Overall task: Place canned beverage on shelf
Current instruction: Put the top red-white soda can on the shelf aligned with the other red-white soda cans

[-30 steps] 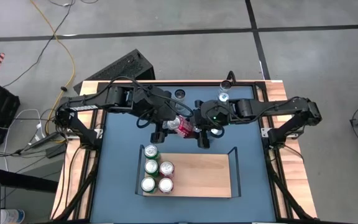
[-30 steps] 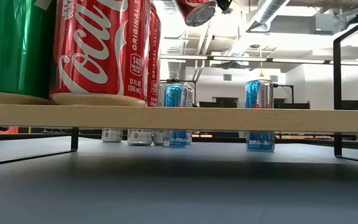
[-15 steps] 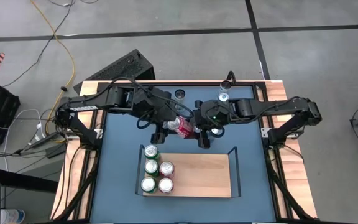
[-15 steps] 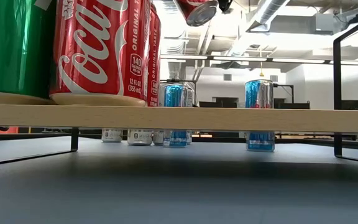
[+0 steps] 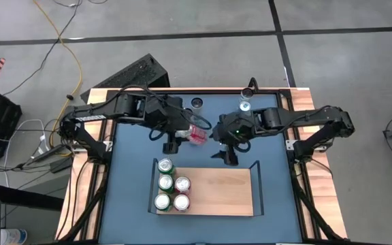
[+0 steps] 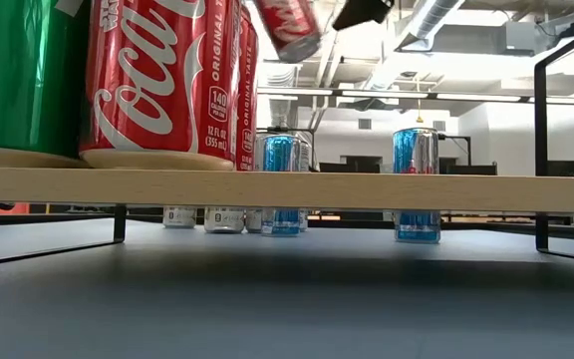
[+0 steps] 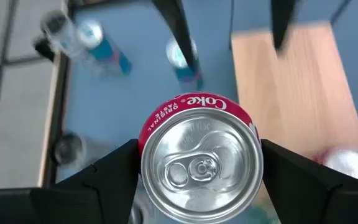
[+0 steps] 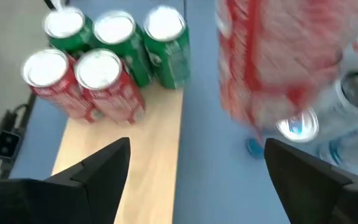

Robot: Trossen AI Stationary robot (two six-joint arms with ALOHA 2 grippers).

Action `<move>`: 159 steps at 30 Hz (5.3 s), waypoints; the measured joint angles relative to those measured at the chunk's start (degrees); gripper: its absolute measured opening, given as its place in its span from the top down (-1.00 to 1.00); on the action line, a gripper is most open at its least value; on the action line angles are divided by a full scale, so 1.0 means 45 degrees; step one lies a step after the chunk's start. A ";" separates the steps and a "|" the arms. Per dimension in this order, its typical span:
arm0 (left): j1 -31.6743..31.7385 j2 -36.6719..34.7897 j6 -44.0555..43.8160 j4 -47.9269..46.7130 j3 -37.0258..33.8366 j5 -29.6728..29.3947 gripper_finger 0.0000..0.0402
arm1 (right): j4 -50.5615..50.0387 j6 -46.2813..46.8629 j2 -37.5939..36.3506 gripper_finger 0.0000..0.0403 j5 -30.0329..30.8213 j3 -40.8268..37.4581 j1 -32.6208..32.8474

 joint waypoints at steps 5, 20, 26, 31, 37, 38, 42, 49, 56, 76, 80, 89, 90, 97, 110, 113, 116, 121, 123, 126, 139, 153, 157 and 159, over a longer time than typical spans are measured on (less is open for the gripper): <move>-0.0152 0.0024 -0.0084 -0.0395 0.0002 0.0205 -0.37 | -0.1153 0.0528 -0.0105 -0.73 0.0101 -0.0009 0.0125; -0.2069 0.0547 -0.1579 -0.1520 -0.0229 -0.0460 -0.38 | -0.2430 0.2087 -0.1627 -0.71 0.1864 -0.0010 0.0830; -0.2361 0.1987 -0.1238 -0.1653 -0.0321 -0.0431 -0.38 | -0.2410 0.2238 -0.1598 -0.71 0.1898 -0.0015 0.0825; -0.2203 0.2402 -0.1862 -0.1906 -0.0316 -0.0191 -0.38 | -0.2400 0.2320 -0.1593 -0.71 0.1898 -0.0015 0.0932; -0.1874 0.2418 -0.2090 -0.1856 -0.0306 0.0522 -0.38 | -0.2404 0.2325 -0.1588 -0.71 0.1898 -0.0015 0.0932; -0.1840 0.2473 -0.2093 -0.1856 -0.0306 0.0605 -0.38 | -0.2405 0.2325 -0.1588 -0.71 0.1900 -0.0015 0.0932; -0.1744 0.2598 -0.2103 -0.1852 -0.0306 0.0799 -0.38 | -0.2405 0.2320 -0.1588 -0.71 0.1903 -0.0015 0.0996; -0.1753 0.2598 -0.2646 -0.1502 -0.0732 0.0579 -0.38 | -0.2415 0.2311 -0.1588 -0.71 0.1912 -0.0015 0.1005; -0.1761 0.2598 -0.2919 -0.1098 -0.1078 0.0853 -0.38 | -0.2424 0.2277 -0.1588 -0.71 0.1923 -0.0015 0.1005; -0.1696 0.0724 -0.3809 0.1337 -0.4088 0.0798 -0.38 | -0.2252 0.2170 -0.1583 -0.71 0.1971 -0.0015 0.1299; -0.1548 0.0629 -0.3721 0.1915 -0.4717 0.1374 -0.38 | -0.2169 0.2175 -0.1583 -0.71 0.1975 -0.0018 0.1209; -0.1467 0.0642 -0.3568 0.1858 -0.5022 0.1322 -0.38 | -0.1978 0.2179 -0.1583 -0.71 0.1990 -0.0019 0.1214; -0.1465 0.0694 -0.3570 0.1810 -0.5022 0.1315 -0.38 | -0.1978 0.2179 -0.1583 -0.71 0.1990 -0.0019 0.1214; -0.1520 0.0757 -0.3570 0.1732 -0.5022 0.1286 -0.38 | -0.1978 0.2175 -0.1583 -0.71 0.1990 -0.0019 0.1214; -0.1520 0.1165 -0.3308 0.1722 -0.5022 0.1545 -0.38 | -0.1968 0.2175 -0.1579 -0.71 0.1985 -0.0019 0.1214; -0.1515 0.1165 -0.3255 0.1855 -0.5022 0.1537 -0.38 | -0.1973 0.2175 -0.1579 -0.71 0.1985 -0.0019 0.1214; -0.1515 0.1165 -0.3249 0.1915 -0.5022 0.1531 -0.38 | -0.1983 0.2175 -0.1579 -0.71 0.1985 -0.0019 0.1214; -0.1525 0.1373 -0.3171 0.2052 -0.4999 0.1754 -0.38 | -0.1984 0.2170 -0.1579 -0.71 0.1985 -0.0019 0.1214; -0.1520 0.1417 -0.3127 0.2144 -0.4998 0.2006 -0.38 | -0.1999 0.2170 -0.1579 -0.71 0.1985 -0.0019 0.1214; -0.1540 0.1476 -0.3037 0.2276 -0.4988 0.1703 -0.38 | -0.1997 0.2170 -0.1579 -0.71 0.1980 -0.0019 0.1218; -0.1530 0.1499 -0.3309 0.1687 -0.4862 0.1863 -0.40 | -0.2012 0.1937 -0.1579 -0.71 0.1956 -0.0019 0.1223; -0.1540 0.1519 -0.2907 0.1659 -0.4697 0.2205 -0.57 | -0.1986 0.1941 -0.1579 -0.71 0.1854 -0.0019 0.1274; -0.1545 0.1519 -0.3006 0.1627 -0.4677 0.2281 -0.71 | -0.1988 0.1946 -0.1579 -0.71 0.1835 -0.0019 0.1374; -0.1545 0.1519 -0.3038 0.1617 -0.4677 0.2238 -0.77 | -0.1983 0.1950 -0.1579 -0.71 0.1835 -0.0019 0.1427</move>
